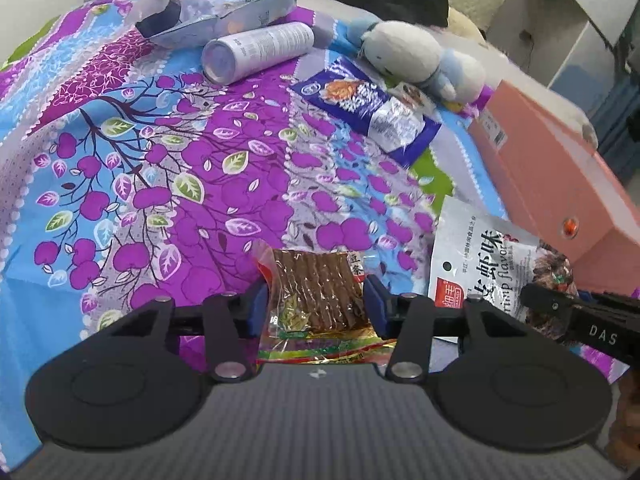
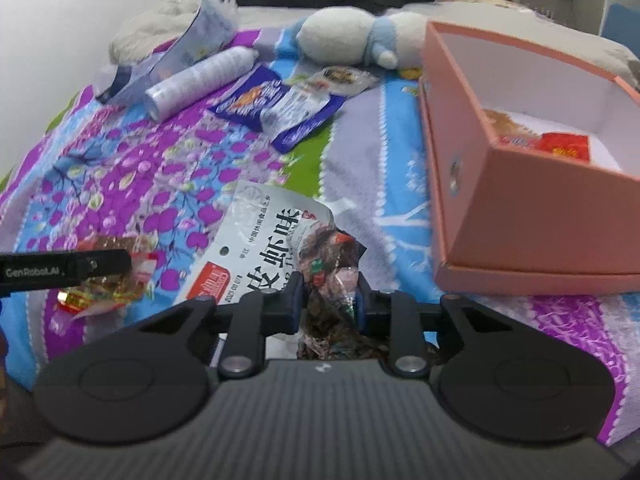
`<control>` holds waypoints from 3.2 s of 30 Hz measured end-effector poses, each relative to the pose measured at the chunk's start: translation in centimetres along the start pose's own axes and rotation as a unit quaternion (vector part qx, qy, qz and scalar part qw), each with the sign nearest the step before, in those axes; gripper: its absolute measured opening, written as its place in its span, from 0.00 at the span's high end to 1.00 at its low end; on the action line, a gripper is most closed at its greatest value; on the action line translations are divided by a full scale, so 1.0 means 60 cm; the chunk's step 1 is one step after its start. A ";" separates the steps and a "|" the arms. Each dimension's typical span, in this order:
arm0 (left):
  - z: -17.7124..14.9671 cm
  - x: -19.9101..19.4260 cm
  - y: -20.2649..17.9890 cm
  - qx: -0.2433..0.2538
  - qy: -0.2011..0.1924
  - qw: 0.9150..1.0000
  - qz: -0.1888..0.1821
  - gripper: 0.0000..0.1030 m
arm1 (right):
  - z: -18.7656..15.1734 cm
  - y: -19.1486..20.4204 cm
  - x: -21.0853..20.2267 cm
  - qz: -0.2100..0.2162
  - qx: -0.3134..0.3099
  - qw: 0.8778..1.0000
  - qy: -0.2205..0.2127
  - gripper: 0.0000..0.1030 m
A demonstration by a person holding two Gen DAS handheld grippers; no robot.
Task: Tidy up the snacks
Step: 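Lift both held packs and carry them over the pink box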
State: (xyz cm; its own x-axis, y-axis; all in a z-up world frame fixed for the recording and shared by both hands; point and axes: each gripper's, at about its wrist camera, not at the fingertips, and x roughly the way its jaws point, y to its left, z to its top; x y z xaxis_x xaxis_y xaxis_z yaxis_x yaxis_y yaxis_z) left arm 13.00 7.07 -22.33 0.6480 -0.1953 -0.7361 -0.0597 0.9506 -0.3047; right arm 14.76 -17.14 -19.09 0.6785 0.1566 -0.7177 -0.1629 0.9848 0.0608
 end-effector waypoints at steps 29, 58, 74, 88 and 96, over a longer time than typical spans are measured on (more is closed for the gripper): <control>-0.013 0.050 0.035 -0.169 0.071 0.968 -0.171 0.53 | -0.046 0.000 0.019 0.016 0.005 1.000 0.018 0.73; -0.013 0.053 -0.096 0.070 0.062 0.993 -0.069 0.79 | -0.062 -0.057 -0.021 -0.024 0.036 0.999 0.000 0.74; 0.035 -0.038 -0.156 0.098 -0.006 0.993 -0.065 0.93 | -0.014 -0.070 -0.100 -0.030 0.055 0.997 -0.039 0.74; 0.082 -0.125 -0.215 0.112 -0.042 0.989 -0.081 0.93 | 0.030 -0.089 -0.207 -0.039 0.086 0.992 -0.084 0.75; 0.111 -0.147 -0.304 0.134 -0.059 0.981 -0.130 0.93 | 0.039 -0.143 -0.274 -0.077 0.113 0.985 -0.105 0.75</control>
State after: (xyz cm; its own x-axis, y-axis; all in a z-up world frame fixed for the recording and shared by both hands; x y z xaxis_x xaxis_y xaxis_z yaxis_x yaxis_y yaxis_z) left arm 13.44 -6.91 -6.27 0.6998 -0.4251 -0.5741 0.3103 0.9048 -0.2917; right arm 6.66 -28.00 -6.19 0.8192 -0.0080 -0.5734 0.1014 0.9862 0.1312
